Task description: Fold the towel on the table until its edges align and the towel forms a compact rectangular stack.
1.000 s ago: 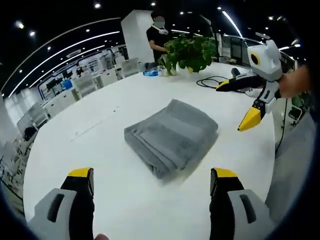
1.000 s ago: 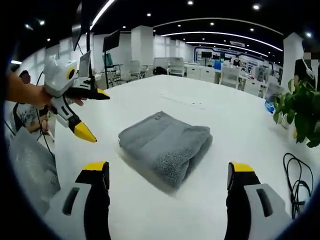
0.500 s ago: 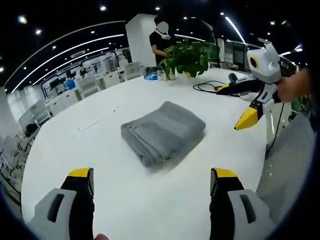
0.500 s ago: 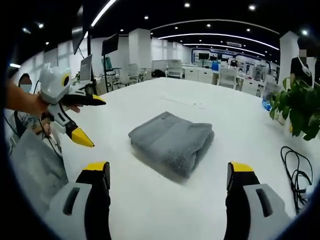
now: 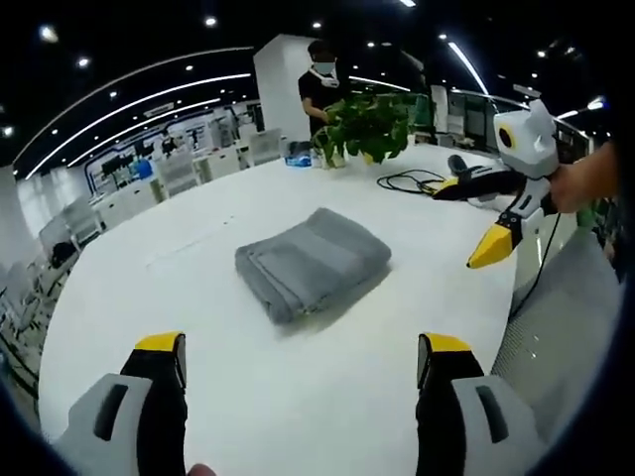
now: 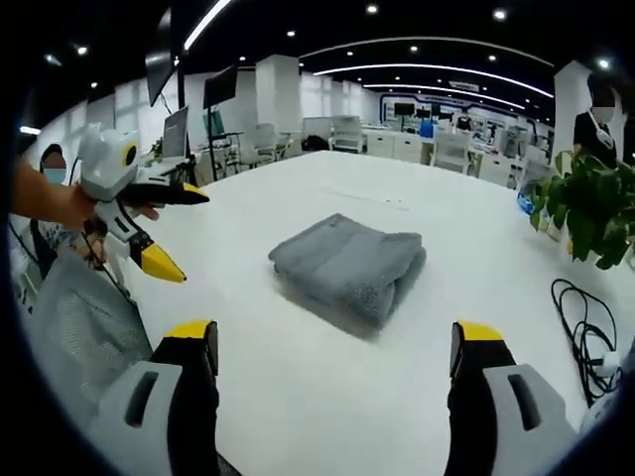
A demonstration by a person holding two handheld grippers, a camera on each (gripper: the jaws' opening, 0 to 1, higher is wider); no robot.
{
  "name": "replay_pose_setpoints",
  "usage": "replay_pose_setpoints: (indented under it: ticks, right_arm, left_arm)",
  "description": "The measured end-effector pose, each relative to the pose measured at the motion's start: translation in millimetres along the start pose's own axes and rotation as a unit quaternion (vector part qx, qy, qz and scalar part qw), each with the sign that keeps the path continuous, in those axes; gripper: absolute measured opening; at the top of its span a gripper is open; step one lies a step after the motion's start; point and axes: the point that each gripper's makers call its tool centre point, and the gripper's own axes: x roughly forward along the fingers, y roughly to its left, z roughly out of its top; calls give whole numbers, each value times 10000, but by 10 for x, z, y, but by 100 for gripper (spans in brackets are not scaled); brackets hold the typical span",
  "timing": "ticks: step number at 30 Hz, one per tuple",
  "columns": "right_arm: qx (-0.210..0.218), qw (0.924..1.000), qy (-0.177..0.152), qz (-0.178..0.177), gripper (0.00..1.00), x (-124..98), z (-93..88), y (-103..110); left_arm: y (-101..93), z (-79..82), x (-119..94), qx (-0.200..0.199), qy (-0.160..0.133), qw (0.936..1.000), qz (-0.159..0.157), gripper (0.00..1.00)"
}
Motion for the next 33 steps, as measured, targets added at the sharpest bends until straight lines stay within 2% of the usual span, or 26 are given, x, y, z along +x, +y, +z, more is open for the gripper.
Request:
replay_pose_setpoints:
  ticks: [5,6,14,17,20,26,30,33]
  right_arm:
    - [35,9999,-72,138,99,-72,-15,112]
    - [-102,9998,-70,131,99,-94,-29,143]
    - [28,9998,-177,25,99,-229,-40,212]
    - [8,9998,-193,-1,99,-302,-57,224]
    - [-50,9997,-213,-48,99,-400,-79,260]
    - [115,9990,-397,-158,99,-501,-54,309]
    - [19,9983,-542,-191,99,-526,-5,375]
    - [62,9977,-648,-203,99,-522,26,403]
  left_arm:
    - [-53,37,-110,-121,-201,9997,56,99]
    - [-52,48,-137,-178,-269,9995,72,99]
    - [-46,-17,-314,-397,-306,9986,181,99]
    - [-80,-28,-390,-271,-382,9987,219,99]
    - [-111,-64,-435,-15,-329,9992,246,99]
    - [-205,-123,-482,-45,-378,9990,252,99]
    - [-246,-191,-516,-99,-339,9990,277,99]
    - [-275,-108,-563,39,-471,9985,267,99]
